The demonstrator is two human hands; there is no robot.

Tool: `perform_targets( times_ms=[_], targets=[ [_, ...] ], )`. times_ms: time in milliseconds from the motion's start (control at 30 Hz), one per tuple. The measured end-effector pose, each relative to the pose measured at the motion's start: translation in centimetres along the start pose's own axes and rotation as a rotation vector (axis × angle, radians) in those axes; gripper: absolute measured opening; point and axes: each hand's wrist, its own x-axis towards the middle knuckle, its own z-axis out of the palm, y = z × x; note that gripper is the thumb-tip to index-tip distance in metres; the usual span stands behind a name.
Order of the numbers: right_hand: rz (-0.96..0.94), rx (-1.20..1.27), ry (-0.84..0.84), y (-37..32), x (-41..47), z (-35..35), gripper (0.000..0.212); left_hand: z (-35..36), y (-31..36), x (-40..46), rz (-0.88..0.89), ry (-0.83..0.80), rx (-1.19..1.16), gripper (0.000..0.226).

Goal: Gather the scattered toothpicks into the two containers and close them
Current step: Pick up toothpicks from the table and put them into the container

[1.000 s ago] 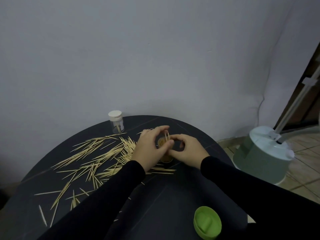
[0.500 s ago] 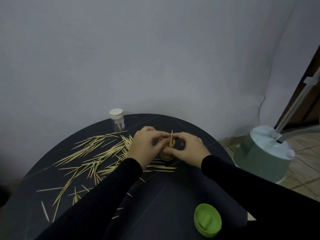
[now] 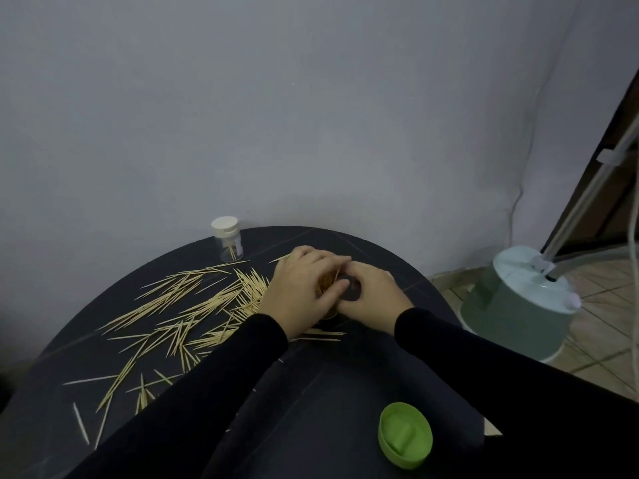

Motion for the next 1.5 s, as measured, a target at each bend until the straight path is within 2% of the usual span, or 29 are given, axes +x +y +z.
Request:
perform_targets(
  times_ms=[100,200,333,533,733,933,1000,1100,1200,1267,1367,1433,1500],
  targets=[
    [0.017,-0.026,0.004,0.1,0.0,0.0,0.039,-0.3,0.3,0.1,0.026,0.049,0.065,0.028],
    [0.047,-0.038,0.022,0.3,0.1,0.0,0.045,-0.6,-0.5,-0.5,0.080,0.089,0.124,0.035],
    [0.085,-0.020,0.029,0.6,0.0,-0.1,0.046,-0.8,-1.6,-1.4,0.110,0.051,0.132,0.035],
    [0.094,-0.035,0.044,0.7,0.2,0.5,0.053,-0.8,-2.0,-1.6,0.027,0.072,0.184,0.041],
    [0.085,-0.073,0.049,1.1,0.4,0.6,0.048,-0.3,-1.5,-1.9,0.048,-0.073,0.203,0.052],
    [0.095,-0.099,0.027,0.8,0.4,0.5,0.051,-0.5,-0.8,-1.8,-0.106,-0.184,0.224,0.078],
    [0.105,-0.127,0.018,0.7,0.3,0.4,0.052,-0.8,-0.9,-1.7,-0.099,-0.187,0.244,0.077],
    [0.068,-0.223,0.040,0.3,0.2,0.3,0.065,-1.3,-1.0,-1.8,-0.069,-0.179,0.247,0.074],
    [0.060,-0.248,0.034,-0.2,0.1,0.1,0.073,-1.9,-0.9,-2.1,-0.016,-0.270,0.279,0.074],
    [0.067,-0.277,0.009,-0.4,0.0,0.1,0.071,-1.9,-0.6,-2.1,0.009,-0.327,0.341,0.075],
    [0.061,-0.304,0.008,-0.7,-0.2,0.1,0.069,-2.1,-0.4,-2.0,-0.001,-0.324,0.348,0.065],
    [0.033,-0.306,0.039,-1.0,-0.5,0.0,0.072,-2.7,-0.5,-2.3,-0.003,-0.298,0.355,0.063],
    [-0.067,-0.314,0.118,-1.5,-0.8,-0.1,0.064,-3.4,-0.9,-2.8,-0.021,-0.261,0.374,0.061]
  ],
)
